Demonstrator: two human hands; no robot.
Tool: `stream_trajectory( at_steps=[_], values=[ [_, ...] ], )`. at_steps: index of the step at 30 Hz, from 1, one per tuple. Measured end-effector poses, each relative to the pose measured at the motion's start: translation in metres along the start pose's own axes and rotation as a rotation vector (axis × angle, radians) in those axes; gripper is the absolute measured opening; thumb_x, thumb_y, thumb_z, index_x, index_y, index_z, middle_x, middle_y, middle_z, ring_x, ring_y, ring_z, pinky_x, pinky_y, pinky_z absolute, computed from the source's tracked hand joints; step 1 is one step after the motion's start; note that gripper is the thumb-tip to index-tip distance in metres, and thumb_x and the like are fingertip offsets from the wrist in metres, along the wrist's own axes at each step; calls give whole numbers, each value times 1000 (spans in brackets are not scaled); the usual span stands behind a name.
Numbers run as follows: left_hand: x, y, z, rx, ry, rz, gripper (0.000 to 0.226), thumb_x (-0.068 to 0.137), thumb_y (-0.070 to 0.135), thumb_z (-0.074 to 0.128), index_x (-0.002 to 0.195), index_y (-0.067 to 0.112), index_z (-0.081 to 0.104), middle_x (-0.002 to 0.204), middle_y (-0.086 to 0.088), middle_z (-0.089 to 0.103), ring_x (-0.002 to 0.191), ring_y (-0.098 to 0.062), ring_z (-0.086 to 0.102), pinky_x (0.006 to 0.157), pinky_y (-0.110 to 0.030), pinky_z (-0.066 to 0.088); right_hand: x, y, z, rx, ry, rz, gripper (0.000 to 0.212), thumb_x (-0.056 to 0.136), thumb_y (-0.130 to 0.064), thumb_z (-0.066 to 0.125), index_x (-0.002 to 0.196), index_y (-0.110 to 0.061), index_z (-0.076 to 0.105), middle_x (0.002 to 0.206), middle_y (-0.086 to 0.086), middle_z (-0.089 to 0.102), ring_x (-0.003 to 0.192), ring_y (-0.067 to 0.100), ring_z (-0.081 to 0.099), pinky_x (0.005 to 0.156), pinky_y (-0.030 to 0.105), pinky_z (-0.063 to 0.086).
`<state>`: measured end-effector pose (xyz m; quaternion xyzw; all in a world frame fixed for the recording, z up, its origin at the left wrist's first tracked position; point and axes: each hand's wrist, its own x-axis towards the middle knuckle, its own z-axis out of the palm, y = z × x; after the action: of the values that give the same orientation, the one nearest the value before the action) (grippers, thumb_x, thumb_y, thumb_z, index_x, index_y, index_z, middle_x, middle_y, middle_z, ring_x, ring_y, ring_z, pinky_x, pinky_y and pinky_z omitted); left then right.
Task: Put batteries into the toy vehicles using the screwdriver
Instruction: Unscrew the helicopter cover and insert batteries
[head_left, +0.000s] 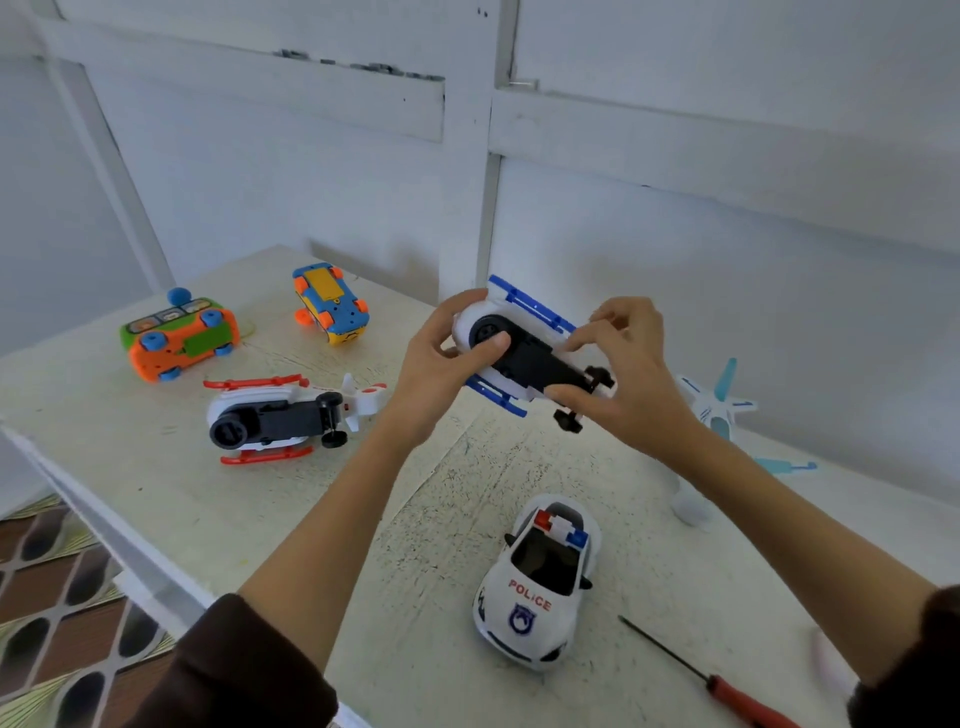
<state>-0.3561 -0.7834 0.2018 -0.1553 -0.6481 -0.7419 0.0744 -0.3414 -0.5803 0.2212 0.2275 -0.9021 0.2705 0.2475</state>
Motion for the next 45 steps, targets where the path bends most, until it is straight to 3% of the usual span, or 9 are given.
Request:
stream_trajectory(
  at_steps=[2, 7, 11, 18, 22, 27, 31, 37, 45],
  values=[
    [7, 12, -7, 72, -107, 8, 42, 86, 8, 68, 124, 21, 58, 118, -5, 62, 103, -15, 64, 80, -26, 55, 6, -4, -12, 91, -67, 19, 46, 69, -52, 65, 108, -33, 51, 126, -2, 24, 117, 9, 22, 97, 15, 19],
    [25, 38, -7, 220, -263, 23, 52, 82, 12, 74, 129, 21, 55, 112, 2, 66, 100, -5, 63, 83, -19, 50, 16, -11, -24, 270, -375, 26, 74, 73, -43, 72, 133, -46, 29, 141, -13, 13, 136, 8, 15, 103, 30, 31],
    [35, 48, 1, 206, -276, 23, 76, 71, 30, 84, 136, 30, 45, 119, -2, 64, 100, -8, 65, 84, -23, 53, 20, -20, -28, 422, -307, 24, 71, 75, -31, 73, 130, -41, 30, 121, -38, 36, 111, -1, 51, 78, 21, 53],
    [4, 39, 30, 60, -142, 258, 67, 88, 36, 61, 143, 42, 24, 153, 1, 29, 133, -1, 41, 97, -26, 48, 27, -22, -29, 671, -68, 99, 67, 79, -6, 69, 130, -25, 30, 127, -15, 38, 116, 6, 49, 84, 24, 52],
    [-24, 7, 37, 235, -270, 128, 80, 74, 51, 69, 135, 67, 21, 150, 26, 19, 135, -1, 34, 104, -30, 37, 27, -20, -29, 797, -21, 205, 63, 81, -6, 67, 126, -32, 31, 134, 2, 38, 111, 21, 56, 75, 35, 57],
    [-35, -10, 42, 238, -270, 75, 89, 86, 30, 70, 142, 53, 5, 135, 37, 26, 111, 23, 45, 78, -10, 48, 23, -25, -19, 831, -56, 251, 61, 83, -6, 65, 124, -34, 31, 135, 2, 38, 104, 20, 61, 71, 37, 58],
    [-35, -11, 44, 201, -217, 63, 88, 88, 30, 65, 144, 51, 1, 138, 19, 42, 115, 5, 55, 92, -24, 52, 19, -31, -10, 886, -71, 286, 55, 86, -3, 60, 123, -32, 33, 130, 0, 42, 98, 15, 64, 67, 31, 56],
    [-33, -16, 40, 174, -212, 49, 90, 92, 8, 61, 150, 37, -1, 116, 58, 37, 106, 11, 58, 93, -30, 52, 17, -34, -2, 883, -82, 331, 54, 88, -4, 57, 128, -29, 30, 126, -5, 46, 96, 15, 65, 68, 31, 56],
    [-38, -18, 45, 126, -158, 91, 90, 88, -4, 62, 151, 30, 7, 155, 10, 24, 123, -8, 53, 89, -25, 53, 13, -29, -3, 868, -193, 359, 59, 89, -10, 57, 134, -30, 23, 129, -3, 43, 101, 18, 63, 76, 31, 56]
  ],
)
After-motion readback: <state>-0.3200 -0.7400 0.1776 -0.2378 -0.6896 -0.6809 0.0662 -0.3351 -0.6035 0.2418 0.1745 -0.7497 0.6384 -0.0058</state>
